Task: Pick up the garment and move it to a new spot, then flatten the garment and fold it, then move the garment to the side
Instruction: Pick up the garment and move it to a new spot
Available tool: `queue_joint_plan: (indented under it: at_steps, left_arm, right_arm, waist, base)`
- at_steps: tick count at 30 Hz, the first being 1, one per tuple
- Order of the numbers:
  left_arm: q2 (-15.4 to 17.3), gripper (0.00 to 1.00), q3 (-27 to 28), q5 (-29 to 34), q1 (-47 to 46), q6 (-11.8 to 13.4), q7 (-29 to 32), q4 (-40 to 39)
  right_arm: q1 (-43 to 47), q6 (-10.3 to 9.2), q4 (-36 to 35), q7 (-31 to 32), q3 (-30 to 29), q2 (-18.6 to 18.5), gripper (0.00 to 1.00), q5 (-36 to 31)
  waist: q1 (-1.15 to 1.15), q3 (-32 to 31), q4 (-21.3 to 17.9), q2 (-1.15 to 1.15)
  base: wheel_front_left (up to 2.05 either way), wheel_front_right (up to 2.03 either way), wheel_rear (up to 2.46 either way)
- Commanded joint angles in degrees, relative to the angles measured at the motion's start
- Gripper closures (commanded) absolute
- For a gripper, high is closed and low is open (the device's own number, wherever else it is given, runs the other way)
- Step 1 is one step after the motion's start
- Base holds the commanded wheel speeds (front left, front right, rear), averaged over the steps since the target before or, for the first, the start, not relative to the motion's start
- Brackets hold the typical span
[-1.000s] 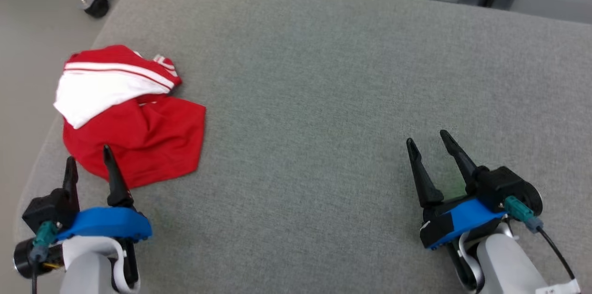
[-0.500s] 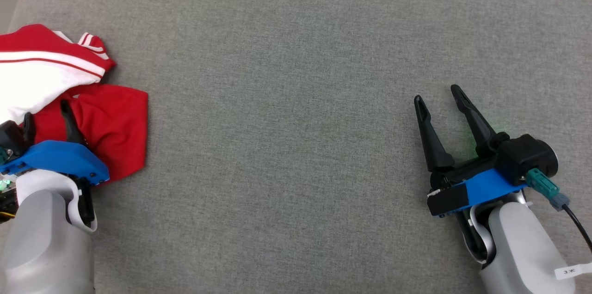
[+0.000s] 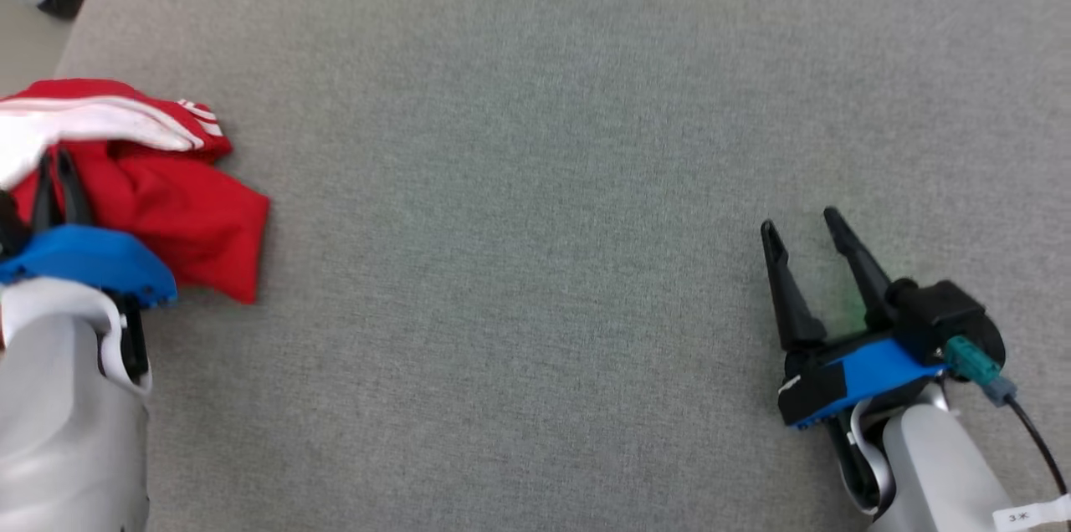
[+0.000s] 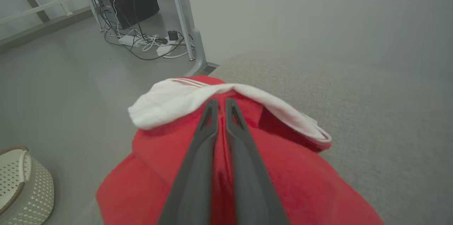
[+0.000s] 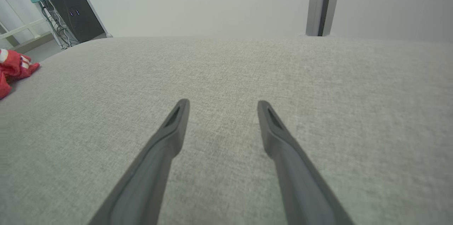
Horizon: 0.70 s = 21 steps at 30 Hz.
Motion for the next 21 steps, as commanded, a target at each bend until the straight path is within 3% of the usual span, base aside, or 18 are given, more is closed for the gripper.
queue_joint_plan:
  at_steps: [1, 10, 16, 21]
  left_arm:
    - [0.36, 1.0, -0.69, 0.75, -1.21, -0.44, -0.36, -2.16]
    - [-4.85, 1.0, -6.51, 4.27, 2.42, -2.8, -0.47, -21.72]
    - [-9.4, 1.0, -13.43, 4.94, 3.52, -4.5, -0.48, -29.03]
    - [-11.24, 1.0, -21.12, 2.29, 3.53, -5.49, -0.48, -30.84]
  right_arm:
    - [0.9, -0.02, 0.39, 0.03, -0.03, 0.54, 0.0, 0.21]
    - [4.36, -0.02, 1.91, 0.01, -1.12, 2.58, 0.0, 1.82]
    - [4.36, -0.02, 2.17, 0.01, -0.23, 2.99, 0.0, 2.74]
    - [4.7, -0.01, 2.27, 0.01, -0.21, 3.01, 0.0, 4.84]
  waist:
    - [-0.01, -1.69, -0.81, 0.0]
    - [-0.01, -8.45, -5.07, 0.0]
    - [-0.01, -9.43, -11.9, 0.0]
    - [-0.01, -9.4, -18.02, 0.0]
  base:
    - [0.0, 0.0, 0.0]
    - [0.0, 0.0, 0.0]
    - [0.0, 0.0, 0.0]
    - [0.0, 0.0, 0.0]
